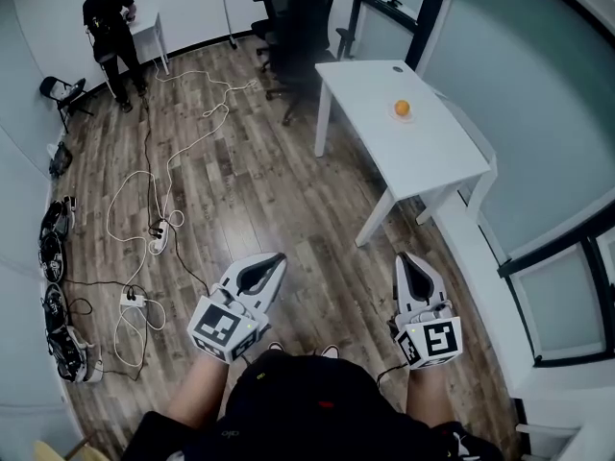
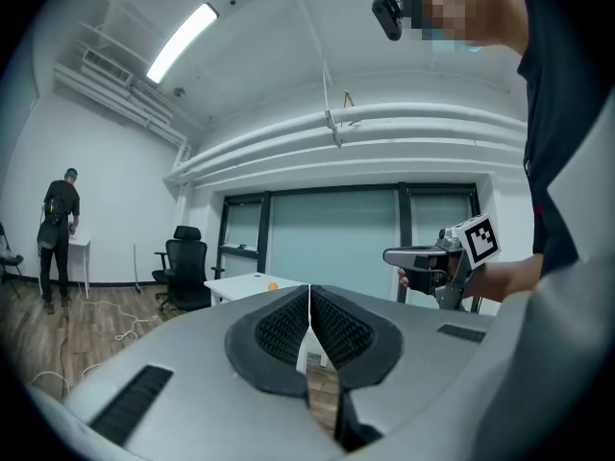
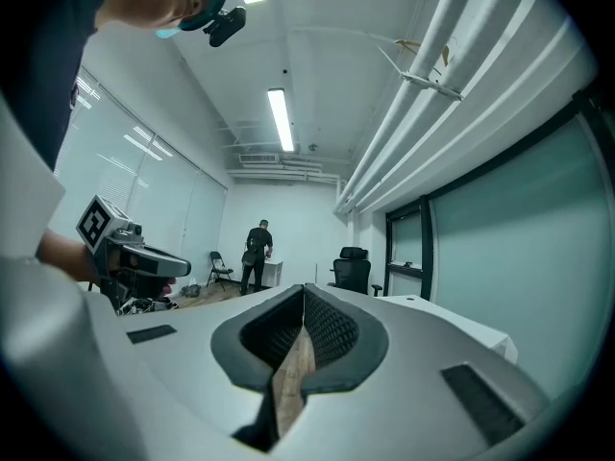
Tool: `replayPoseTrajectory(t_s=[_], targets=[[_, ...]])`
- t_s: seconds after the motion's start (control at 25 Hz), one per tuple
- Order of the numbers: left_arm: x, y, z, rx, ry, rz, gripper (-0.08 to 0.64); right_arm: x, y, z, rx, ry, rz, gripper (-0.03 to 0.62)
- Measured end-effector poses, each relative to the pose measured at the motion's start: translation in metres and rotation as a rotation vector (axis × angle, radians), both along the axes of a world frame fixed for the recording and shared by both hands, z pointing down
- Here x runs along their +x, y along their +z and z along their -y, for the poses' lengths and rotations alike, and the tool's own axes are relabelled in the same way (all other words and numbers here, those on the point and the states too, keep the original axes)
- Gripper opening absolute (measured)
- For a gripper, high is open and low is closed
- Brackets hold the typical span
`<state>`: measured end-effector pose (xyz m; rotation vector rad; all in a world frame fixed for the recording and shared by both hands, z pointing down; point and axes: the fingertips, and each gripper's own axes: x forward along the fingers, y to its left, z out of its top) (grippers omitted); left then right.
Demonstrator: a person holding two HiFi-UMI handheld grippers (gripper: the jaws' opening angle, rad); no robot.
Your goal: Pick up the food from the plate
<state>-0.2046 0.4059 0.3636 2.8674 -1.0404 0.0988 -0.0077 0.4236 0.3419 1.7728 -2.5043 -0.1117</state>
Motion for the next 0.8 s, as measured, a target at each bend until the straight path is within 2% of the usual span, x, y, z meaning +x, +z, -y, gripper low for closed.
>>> replayPoseTrajectory(t_s=[0.2,0.4,0.64,0.8], targets=[[-0.021,0.009,0.003,-0.009,0.010,0.002,0.023,-0.020,0.013,0.005,-0.030,0.013,0.010,0.025],[-0.045,0.022,0.009,-0.004,0.028,-0.007,0.023,-0.058,0.023,0.009,-0.029,0.011,-0.102,0.025],[-0.076,0.035,0.014,-0.029,0.035,-0.025,0.023,-0.089,0.035,0.010,-0.059,0.018,-0.085,0.025],[-0.080,0.039,0.031,-0.037,0.032,-0.036,0.023,-0.091,0.036,0.029,-0.052,0.034,-0.158,0.025]])
